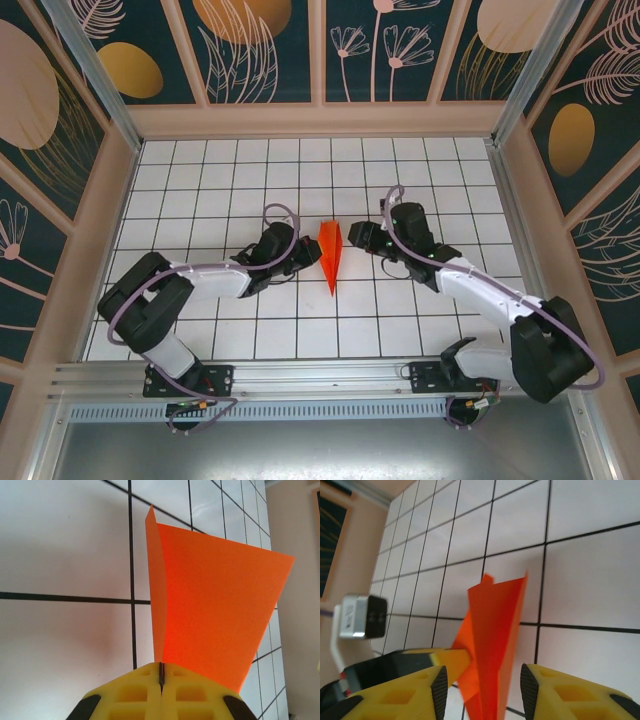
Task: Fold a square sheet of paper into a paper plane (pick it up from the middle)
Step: Turn over the paper plane at the top-center of the table, then move the paper plane to the top-center of the table.
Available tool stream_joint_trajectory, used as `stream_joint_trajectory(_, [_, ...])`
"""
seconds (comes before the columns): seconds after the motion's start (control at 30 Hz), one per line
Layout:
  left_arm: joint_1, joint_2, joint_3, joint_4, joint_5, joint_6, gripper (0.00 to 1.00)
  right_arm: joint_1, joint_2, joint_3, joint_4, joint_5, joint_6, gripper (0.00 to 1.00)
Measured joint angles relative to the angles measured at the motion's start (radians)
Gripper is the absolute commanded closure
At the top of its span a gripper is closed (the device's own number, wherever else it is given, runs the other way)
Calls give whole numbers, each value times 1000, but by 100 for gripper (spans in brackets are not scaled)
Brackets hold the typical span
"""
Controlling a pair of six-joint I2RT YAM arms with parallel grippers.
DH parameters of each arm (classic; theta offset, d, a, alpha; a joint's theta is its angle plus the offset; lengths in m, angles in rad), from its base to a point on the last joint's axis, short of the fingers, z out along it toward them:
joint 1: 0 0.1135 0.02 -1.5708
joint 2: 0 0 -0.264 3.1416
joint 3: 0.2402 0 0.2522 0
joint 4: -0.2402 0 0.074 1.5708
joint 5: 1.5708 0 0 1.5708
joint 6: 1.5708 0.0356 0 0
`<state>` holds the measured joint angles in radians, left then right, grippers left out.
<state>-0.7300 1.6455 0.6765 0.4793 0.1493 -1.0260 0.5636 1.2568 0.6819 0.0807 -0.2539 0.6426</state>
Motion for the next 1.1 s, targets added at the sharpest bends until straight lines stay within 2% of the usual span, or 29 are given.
stream_joint_trajectory(0.13, [6, 42, -6, 57, 46, -1, 100, 68, 79, 31, -3, -8, 26, 65])
stream_joint_trajectory(0.3, [5, 69, -7, 106, 79, -1, 100, 108, 180, 76, -6, 0, 48, 67])
stream_joint_trajectory(0.67, [17, 131, -50, 138, 81, -24, 100, 113, 212, 82, -40, 72, 71, 59])
stream_joint_trajectory(1.1, [17, 133, -51, 165, 83, -30, 100, 119, 286, 124, -45, 31, 71, 57])
